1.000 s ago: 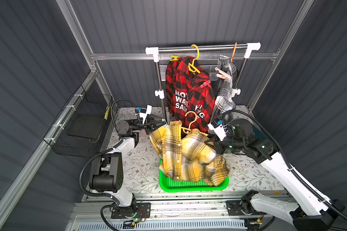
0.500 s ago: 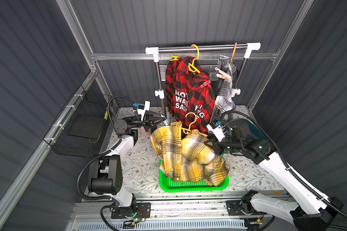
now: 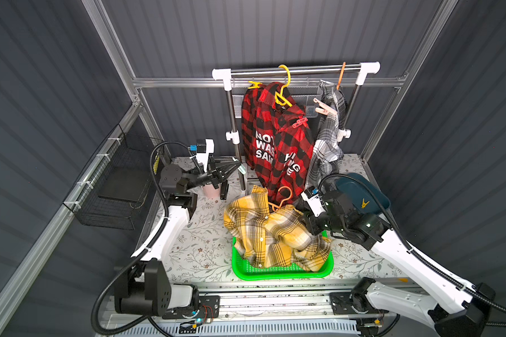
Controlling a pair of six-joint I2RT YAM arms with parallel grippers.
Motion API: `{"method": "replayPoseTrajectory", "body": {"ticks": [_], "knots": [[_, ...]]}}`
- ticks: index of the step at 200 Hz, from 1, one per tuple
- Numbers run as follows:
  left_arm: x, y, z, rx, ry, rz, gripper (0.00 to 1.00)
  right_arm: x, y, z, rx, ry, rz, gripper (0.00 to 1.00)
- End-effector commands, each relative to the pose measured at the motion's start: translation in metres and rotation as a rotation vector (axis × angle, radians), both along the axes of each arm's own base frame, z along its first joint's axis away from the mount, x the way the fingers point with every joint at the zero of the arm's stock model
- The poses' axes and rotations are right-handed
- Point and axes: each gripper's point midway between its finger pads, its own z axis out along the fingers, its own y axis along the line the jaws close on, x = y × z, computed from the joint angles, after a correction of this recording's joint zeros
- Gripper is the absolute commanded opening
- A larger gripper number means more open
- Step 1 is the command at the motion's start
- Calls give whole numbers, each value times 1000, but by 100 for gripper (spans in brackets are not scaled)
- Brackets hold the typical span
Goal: Remove the clothespins securing long-sleeve shirts to the hanger
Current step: Place the hanger in the bin, then place the clamp in the storage box.
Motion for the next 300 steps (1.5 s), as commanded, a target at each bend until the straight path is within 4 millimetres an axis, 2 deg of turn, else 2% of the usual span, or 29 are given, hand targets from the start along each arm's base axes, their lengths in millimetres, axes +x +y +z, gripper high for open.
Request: {"method": "replayPoseTrajectory", "body": {"ticks": [1,20,38,75,89,92,128,132,146,175,227,300], "knots": [[7,-7,-31,166,41,130,0,5,-7,29,25,-112,-59,52],[9,-7,-27,140,91,153,0,-2,-5,53,61,-186,-38,58],[15,-7,-34,139,154,217,0,-12,5,76,90,-261,2,63],[23,1,-38,104,270,322,0,-27,44,119,121,-399,104,68],[26,5,-38,96,302,358,0,-26,59,124,124,-417,131,69],[26,6,-38,97,307,363,0,-24,64,130,145,-435,130,70],[31,11,-44,120,388,408,0,-9,98,152,195,-500,164,72],[32,12,-44,119,393,415,0,-4,106,147,183,-492,169,72],[32,14,-45,113,408,428,0,3,122,150,187,-489,189,72],[29,16,-42,99,412,433,0,19,148,152,185,-438,203,70],[28,15,-42,96,420,427,0,39,177,146,234,-364,243,68],[28,16,-44,92,424,434,0,66,203,132,209,-312,257,67]]}}
